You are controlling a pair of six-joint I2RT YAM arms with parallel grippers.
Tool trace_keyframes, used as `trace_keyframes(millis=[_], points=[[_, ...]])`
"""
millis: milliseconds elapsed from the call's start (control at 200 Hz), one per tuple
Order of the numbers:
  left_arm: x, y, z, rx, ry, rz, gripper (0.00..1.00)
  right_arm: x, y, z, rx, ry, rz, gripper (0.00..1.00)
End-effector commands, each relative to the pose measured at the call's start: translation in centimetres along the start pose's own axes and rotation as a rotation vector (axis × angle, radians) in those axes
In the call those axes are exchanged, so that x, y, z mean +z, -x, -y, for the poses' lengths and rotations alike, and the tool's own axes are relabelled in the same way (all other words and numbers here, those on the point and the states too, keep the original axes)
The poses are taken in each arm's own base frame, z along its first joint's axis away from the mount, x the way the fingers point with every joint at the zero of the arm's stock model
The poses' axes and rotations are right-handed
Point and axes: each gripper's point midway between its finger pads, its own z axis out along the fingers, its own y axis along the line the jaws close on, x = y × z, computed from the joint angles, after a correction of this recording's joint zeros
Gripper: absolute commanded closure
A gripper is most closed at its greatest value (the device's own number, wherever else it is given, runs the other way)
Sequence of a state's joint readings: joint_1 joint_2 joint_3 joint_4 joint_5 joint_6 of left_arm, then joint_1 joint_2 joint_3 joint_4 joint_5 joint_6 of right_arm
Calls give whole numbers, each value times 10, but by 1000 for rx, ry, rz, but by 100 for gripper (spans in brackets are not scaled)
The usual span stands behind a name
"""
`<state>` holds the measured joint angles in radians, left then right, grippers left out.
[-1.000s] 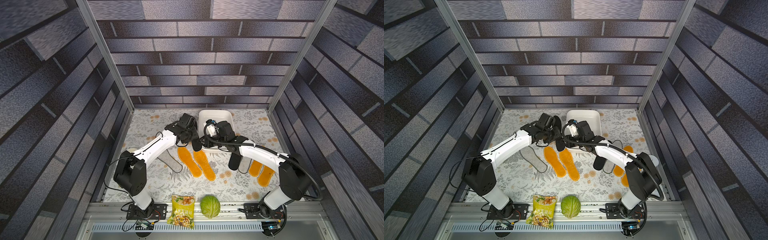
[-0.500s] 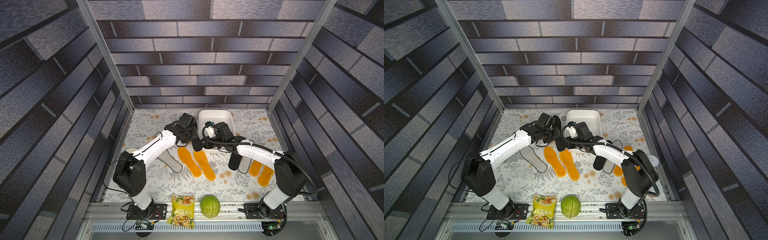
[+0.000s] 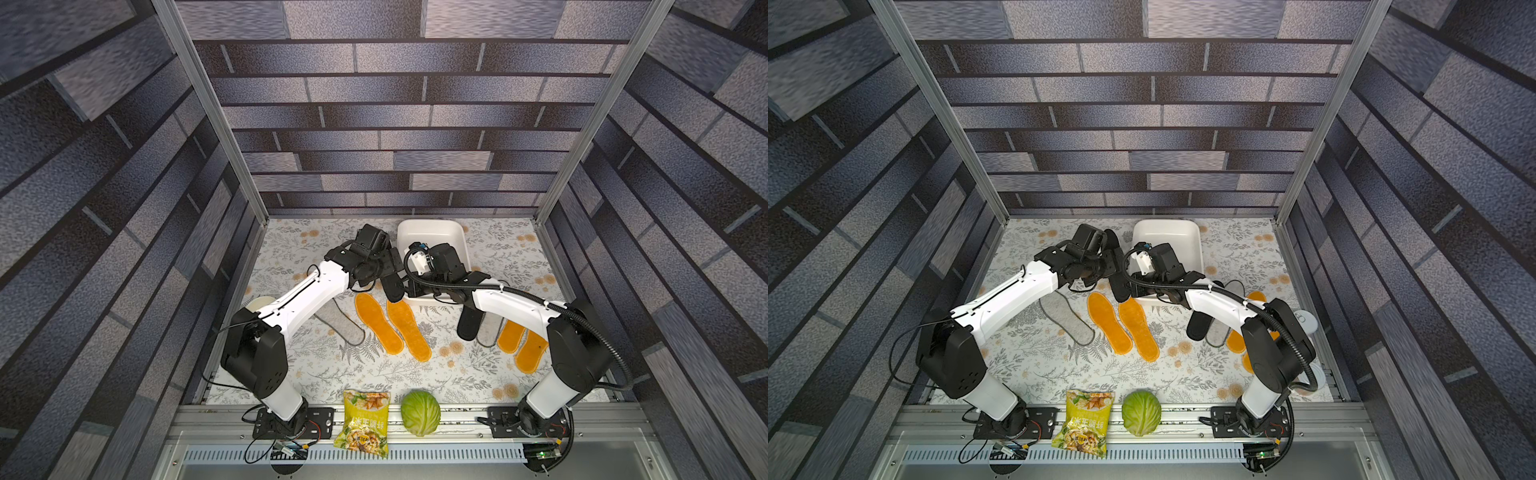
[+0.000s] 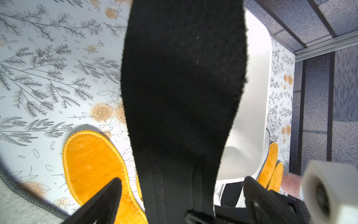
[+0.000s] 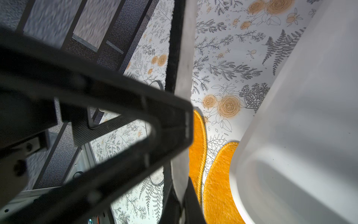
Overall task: Put the insoles into the storage box
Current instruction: Pick up the insole from the center of the board.
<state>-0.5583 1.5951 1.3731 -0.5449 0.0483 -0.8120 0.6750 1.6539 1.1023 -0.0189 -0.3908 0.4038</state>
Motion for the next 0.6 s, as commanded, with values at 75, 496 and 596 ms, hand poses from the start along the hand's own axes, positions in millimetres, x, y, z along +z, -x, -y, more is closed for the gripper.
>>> trace_keyframes(millis=[75,496,596], points=[[-52,30,-22,-57,14,177,0,-2,2,-8,5,37,24,100],[-101,32,-108,-238,31,322,0,-38,52,17,196,63,141,100],[-97,29,-115,-259,14,324,0,-46,67,34,252,51,193,100]])
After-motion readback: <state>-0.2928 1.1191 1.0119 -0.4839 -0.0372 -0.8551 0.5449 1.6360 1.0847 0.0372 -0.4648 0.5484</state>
